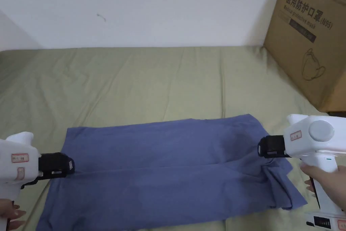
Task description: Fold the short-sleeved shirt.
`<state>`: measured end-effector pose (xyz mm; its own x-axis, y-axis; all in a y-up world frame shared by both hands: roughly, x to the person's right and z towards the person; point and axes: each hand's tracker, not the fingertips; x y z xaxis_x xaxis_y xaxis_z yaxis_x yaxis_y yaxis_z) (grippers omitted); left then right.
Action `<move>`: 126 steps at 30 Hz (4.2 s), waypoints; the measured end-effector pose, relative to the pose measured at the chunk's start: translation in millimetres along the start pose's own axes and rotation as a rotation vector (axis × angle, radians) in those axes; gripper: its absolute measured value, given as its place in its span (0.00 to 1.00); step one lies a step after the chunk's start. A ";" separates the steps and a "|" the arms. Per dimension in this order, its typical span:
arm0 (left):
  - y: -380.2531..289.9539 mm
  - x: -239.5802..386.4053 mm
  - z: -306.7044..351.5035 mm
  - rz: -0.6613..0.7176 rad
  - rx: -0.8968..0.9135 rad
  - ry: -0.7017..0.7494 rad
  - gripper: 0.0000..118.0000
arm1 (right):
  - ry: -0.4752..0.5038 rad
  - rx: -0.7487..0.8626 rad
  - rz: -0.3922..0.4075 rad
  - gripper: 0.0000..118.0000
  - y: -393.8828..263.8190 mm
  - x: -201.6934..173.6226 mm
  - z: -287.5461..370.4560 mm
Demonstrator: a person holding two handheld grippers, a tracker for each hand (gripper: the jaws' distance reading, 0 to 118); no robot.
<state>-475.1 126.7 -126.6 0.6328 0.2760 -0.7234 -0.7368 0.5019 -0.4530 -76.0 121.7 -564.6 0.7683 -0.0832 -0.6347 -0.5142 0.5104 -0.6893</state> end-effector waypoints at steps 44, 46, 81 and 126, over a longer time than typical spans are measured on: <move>-75.1 -12.8 16.4 -0.083 -0.042 0.054 0.04 | 0.153 -0.133 -0.241 0.94 -73.2 72.4 -10.9; -73.9 -13.4 16.3 -0.084 -0.036 0.069 0.04 | 0.134 -0.187 -0.202 0.40 -69.6 73.6 -27.2; -170.1 -38.6 128.1 0.038 -0.056 -0.079 0.85 | 0.101 -0.121 -0.022 0.97 -197.8 41.5 129.3; 28.9 -18.4 18.7 -0.190 0.056 -0.073 0.03 | 0.063 -0.085 -0.079 0.97 92.4 -9.0 -108.9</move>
<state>-503.5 151.4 -116.6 0.7759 0.2299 -0.5875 -0.5899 0.5945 -0.5465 -172.0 76.4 -660.7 0.7833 -0.1756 -0.5963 -0.4858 0.4256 -0.7635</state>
